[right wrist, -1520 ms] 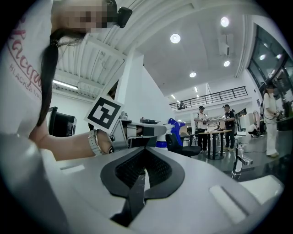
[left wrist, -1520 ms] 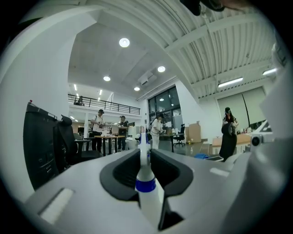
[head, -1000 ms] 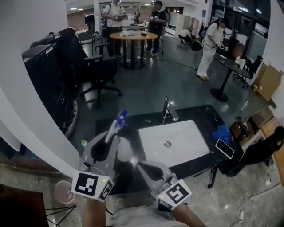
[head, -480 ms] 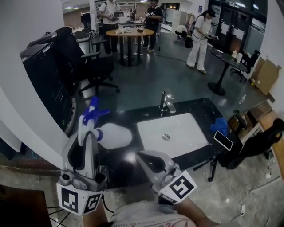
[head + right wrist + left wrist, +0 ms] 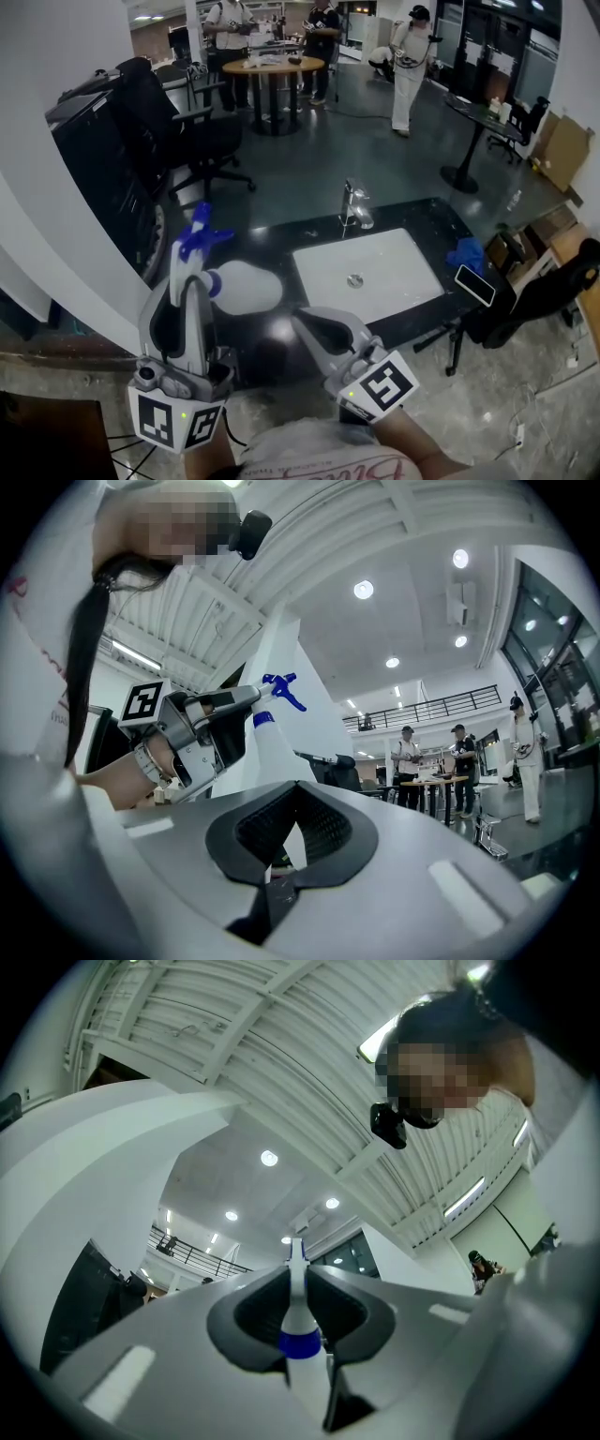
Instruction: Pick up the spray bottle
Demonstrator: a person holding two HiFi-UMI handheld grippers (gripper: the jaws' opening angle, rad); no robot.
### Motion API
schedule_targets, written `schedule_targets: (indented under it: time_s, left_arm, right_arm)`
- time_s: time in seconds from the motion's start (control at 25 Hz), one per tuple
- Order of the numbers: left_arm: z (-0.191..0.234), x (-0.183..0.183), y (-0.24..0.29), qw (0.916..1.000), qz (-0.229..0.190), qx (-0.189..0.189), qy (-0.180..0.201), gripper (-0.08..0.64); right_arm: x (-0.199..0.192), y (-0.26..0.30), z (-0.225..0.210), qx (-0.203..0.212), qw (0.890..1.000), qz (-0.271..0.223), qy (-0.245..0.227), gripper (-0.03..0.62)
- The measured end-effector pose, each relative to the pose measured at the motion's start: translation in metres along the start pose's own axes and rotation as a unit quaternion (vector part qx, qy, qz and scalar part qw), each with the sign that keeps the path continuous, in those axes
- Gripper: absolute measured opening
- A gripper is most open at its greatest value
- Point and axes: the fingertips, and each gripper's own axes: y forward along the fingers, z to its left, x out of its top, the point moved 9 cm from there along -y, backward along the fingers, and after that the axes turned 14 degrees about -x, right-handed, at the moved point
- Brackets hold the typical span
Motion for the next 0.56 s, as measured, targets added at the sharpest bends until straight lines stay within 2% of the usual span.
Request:
schedule_targets:
  time_s: [0.56]
  left_arm:
    - [0.0069, -0.0033, 0.0058, 0.9999, -0.001, -0.011, -0.006, 0.058]
  right_arm:
    - [0.0029, 0.0042, 0.0053, 0.001, 1.0, -0.01, 0.002, 0.0]
